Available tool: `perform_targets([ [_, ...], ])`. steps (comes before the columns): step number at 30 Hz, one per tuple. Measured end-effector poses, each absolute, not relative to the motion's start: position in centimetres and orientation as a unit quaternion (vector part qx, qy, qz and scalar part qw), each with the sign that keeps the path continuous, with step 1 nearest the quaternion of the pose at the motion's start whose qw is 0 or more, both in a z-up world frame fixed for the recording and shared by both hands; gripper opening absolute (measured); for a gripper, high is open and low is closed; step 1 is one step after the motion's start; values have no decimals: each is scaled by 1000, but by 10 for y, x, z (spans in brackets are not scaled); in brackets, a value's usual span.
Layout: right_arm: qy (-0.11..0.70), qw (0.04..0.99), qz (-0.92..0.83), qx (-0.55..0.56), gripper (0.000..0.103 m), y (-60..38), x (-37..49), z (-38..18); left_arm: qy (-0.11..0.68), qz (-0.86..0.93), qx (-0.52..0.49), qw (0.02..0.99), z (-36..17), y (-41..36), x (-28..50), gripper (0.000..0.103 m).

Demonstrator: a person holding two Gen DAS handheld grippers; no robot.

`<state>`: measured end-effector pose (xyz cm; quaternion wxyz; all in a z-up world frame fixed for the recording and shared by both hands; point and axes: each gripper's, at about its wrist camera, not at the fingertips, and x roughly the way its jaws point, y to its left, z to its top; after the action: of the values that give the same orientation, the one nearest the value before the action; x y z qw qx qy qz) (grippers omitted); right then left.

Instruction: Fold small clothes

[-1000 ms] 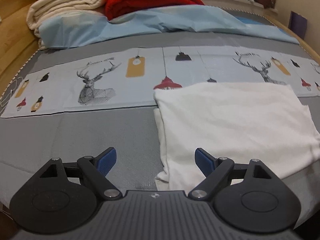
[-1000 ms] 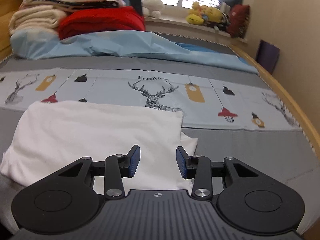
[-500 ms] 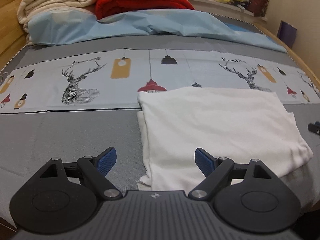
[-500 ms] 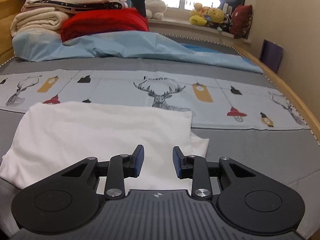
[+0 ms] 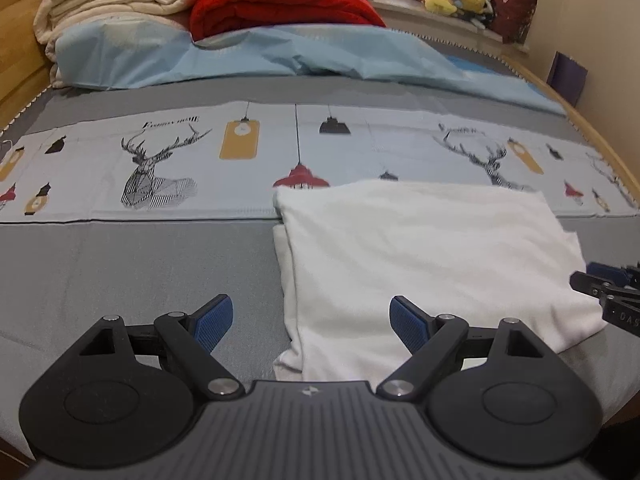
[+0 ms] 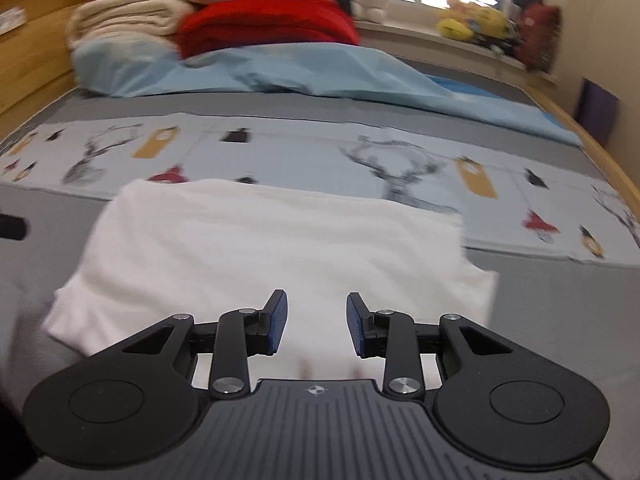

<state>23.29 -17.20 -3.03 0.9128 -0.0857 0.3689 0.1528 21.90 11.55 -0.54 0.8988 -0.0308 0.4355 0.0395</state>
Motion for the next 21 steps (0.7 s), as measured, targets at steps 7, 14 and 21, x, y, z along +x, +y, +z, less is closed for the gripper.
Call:
perform_targets([
  [7,363,901,208,-112,34,-116,221,-33,465,27,-15,885,-17,110,219,89],
  [14,367,892,242,-102,30,-79,215,-37,454,41,5,890,-16,118,217,89],
  [21,365,867,322,-102,9,-31,201,-45,483,99,-41,869,-26,166,218,51],
])
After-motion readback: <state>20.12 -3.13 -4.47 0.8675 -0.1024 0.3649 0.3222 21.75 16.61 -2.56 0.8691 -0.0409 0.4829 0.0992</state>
